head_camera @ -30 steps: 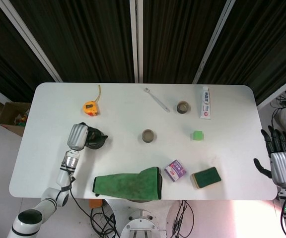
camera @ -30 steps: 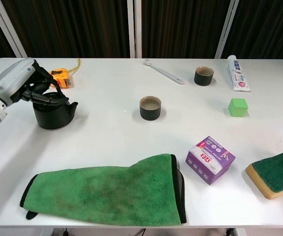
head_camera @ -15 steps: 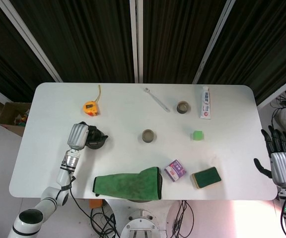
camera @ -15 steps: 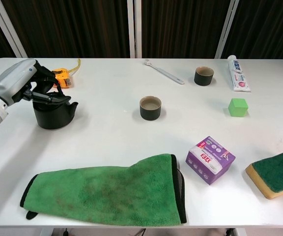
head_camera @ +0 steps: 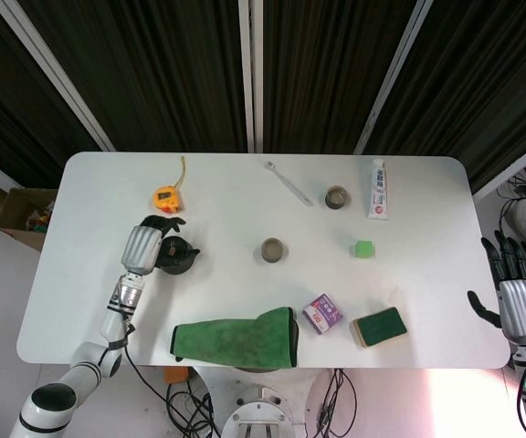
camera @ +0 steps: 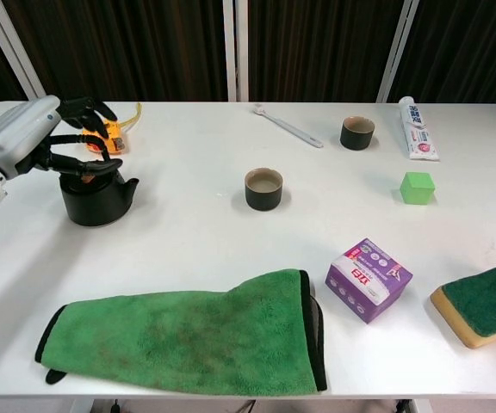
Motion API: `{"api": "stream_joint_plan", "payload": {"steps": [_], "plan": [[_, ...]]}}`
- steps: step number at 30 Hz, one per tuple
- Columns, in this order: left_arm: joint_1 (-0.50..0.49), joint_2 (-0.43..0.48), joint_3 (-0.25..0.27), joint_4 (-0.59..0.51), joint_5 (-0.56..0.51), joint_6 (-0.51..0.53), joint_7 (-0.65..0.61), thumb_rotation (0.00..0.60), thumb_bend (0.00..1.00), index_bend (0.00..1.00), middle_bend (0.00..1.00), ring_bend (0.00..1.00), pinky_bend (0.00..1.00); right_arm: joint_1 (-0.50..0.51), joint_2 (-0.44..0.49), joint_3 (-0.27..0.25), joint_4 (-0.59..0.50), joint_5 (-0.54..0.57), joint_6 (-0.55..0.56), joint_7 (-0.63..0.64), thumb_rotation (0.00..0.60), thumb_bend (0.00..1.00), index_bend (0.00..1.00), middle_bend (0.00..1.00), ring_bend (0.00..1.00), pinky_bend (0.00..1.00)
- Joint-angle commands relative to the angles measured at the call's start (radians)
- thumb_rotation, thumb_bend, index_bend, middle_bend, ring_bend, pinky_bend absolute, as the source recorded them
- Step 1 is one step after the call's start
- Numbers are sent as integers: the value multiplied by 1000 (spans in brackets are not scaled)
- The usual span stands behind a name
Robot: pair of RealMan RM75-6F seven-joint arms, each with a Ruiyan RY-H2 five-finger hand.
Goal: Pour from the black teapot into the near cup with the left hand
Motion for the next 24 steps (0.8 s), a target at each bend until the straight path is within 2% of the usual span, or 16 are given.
{"api": "stream_joint_plan", "payload": {"steps": [1, 5, 7, 10, 12, 14, 19, 24], "plan": [[1, 25, -9, -22, -4, 24, 21, 306, 102, 158, 228, 159, 187, 1, -2, 0, 1, -1, 0, 1, 600, 224, 0, 0, 0, 0], [39, 124, -22, -139, -1, 136, 81, 211, 85, 133, 171, 101, 154, -3, -2, 1, 5, -3, 9, -1, 600, 221, 0, 0, 0, 0], [80, 210, -9, -235, 11, 187, 134, 204, 84, 133, 165, 94, 150, -7, 0, -1, 14, -5, 15, -2, 600, 216, 0, 0, 0, 0], [174, 395, 34, -458, 17, 223, 237, 198, 69, 135, 163, 94, 150, -16, -4, -13, 46, -14, 21, 9, 600, 214, 0, 0, 0, 0], [244, 507, 69, -604, 9, 238, 315, 172, 63, 134, 162, 94, 150, -24, -16, -22, 82, -15, 24, 28, 600, 214, 0, 0, 0, 0], [311, 581, 106, -705, -4, 253, 386, 154, 59, 134, 161, 94, 148, -34, -30, -31, 119, -5, 19, 42, 600, 213, 0, 0, 0, 0], [414, 657, 185, -777, 5, 269, 443, 136, 54, 134, 160, 94, 147, -58, -56, -42, 178, 25, 12, 48, 600, 213, 0, 0, 0, 0], [468, 670, 195, -775, 3, 286, 415, 133, 54, 134, 161, 95, 147, -65, -61, -46, 195, 9, 27, 64, 600, 214, 0, 0, 0, 0]]}}
